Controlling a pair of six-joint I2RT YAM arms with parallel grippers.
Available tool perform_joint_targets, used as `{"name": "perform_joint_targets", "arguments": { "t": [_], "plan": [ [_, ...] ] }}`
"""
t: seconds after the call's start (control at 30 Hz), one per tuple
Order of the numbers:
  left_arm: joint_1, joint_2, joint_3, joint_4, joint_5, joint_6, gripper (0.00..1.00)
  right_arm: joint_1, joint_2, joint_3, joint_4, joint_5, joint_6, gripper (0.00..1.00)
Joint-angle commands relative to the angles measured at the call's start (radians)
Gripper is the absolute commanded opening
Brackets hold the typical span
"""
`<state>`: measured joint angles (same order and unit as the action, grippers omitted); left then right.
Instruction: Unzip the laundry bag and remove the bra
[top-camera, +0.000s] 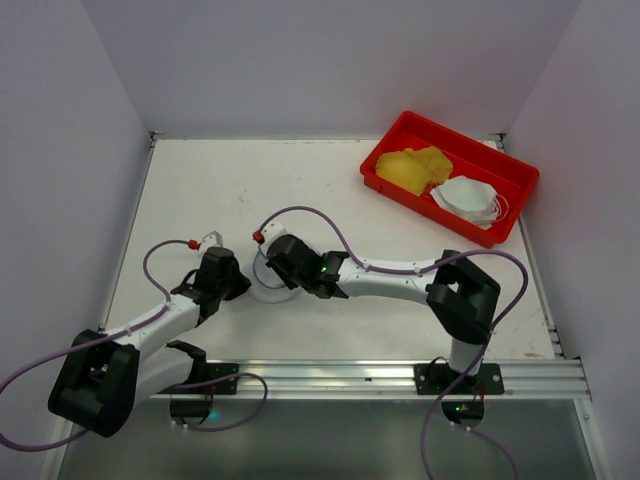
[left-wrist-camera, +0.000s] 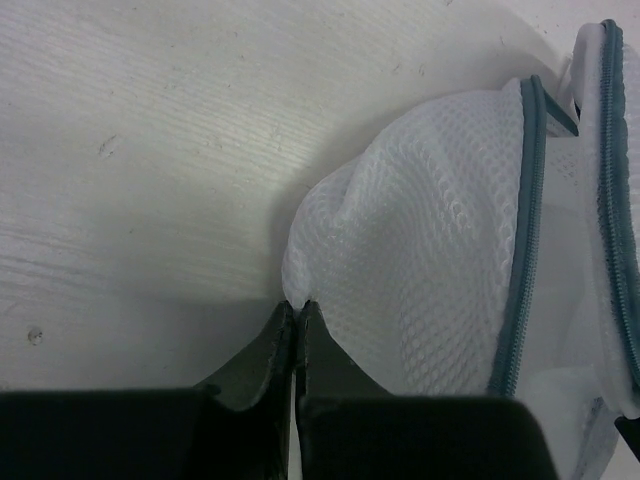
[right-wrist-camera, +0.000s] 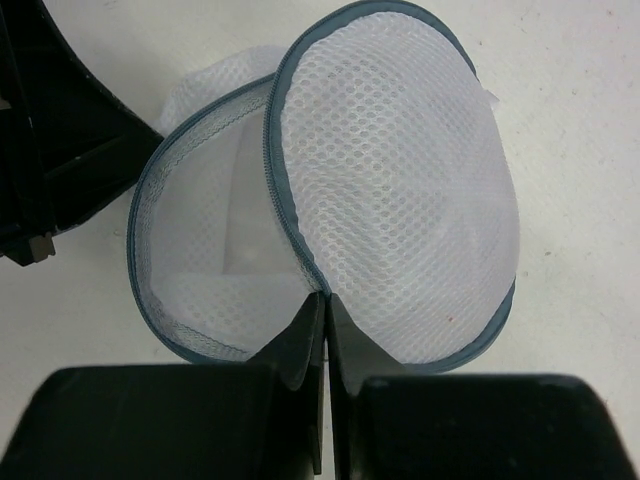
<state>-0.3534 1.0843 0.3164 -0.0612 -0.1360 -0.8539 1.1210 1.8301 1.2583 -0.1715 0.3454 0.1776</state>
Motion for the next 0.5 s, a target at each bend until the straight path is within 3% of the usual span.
{"name": "perform_joint_targets", "arguments": {
  "t": [0.0,0.47],
  "plan": [
    [0.007,-0.009,-0.019,-0.008,0.012,-0.008,0.00,0.005,-0.038,0.013,0.021,0.044,-0.013,0.00],
    [0.005,0.002,0.004,-0.011,-0.001,-0.040,0.00,0.040,-0.187,0.069,-0.022,-0.199,-0.035,0.00]
  ]
}}
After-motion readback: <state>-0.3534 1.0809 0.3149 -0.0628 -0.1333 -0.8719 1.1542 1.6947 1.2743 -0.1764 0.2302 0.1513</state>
